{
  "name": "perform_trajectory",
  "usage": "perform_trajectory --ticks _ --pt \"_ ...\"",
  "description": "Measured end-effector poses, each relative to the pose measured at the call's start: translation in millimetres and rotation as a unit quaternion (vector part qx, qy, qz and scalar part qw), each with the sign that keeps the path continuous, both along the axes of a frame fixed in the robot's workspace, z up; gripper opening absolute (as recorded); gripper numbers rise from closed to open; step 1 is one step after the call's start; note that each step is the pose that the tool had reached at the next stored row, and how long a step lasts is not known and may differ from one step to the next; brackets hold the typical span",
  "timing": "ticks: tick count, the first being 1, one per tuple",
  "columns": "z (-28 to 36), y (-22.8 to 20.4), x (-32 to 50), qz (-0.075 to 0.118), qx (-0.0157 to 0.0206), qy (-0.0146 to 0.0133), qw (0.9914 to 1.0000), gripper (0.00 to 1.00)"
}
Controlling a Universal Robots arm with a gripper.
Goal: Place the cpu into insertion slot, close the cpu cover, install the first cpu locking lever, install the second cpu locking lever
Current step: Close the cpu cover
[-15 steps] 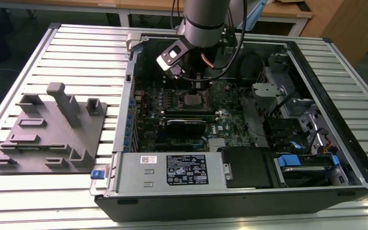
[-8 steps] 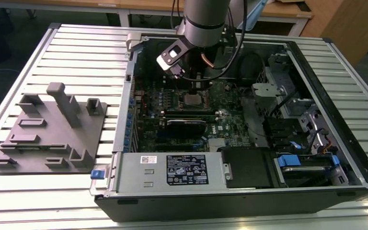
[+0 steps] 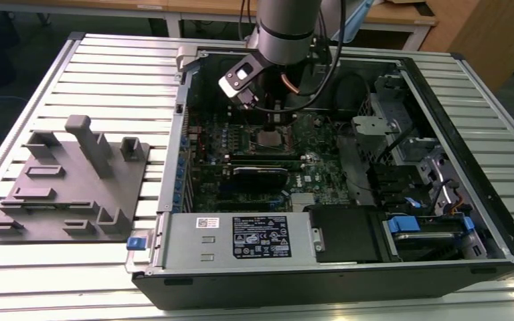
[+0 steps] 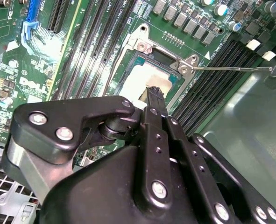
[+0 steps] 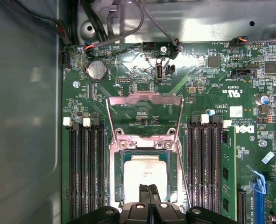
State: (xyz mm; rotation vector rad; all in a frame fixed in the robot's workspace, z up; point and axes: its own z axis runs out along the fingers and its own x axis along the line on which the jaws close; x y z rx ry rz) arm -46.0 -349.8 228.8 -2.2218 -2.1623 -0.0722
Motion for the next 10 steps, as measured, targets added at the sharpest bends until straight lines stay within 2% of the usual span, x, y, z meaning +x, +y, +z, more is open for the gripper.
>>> perform_trajectory --ticks 2,10 --pt "1.2 -0.1 0.0 0.000 0.0021 0.0000 1.00000 0.11" --pt "1.2 -0.1 0.0 0.000 0.0024 0.0000 1.00000 0.11"
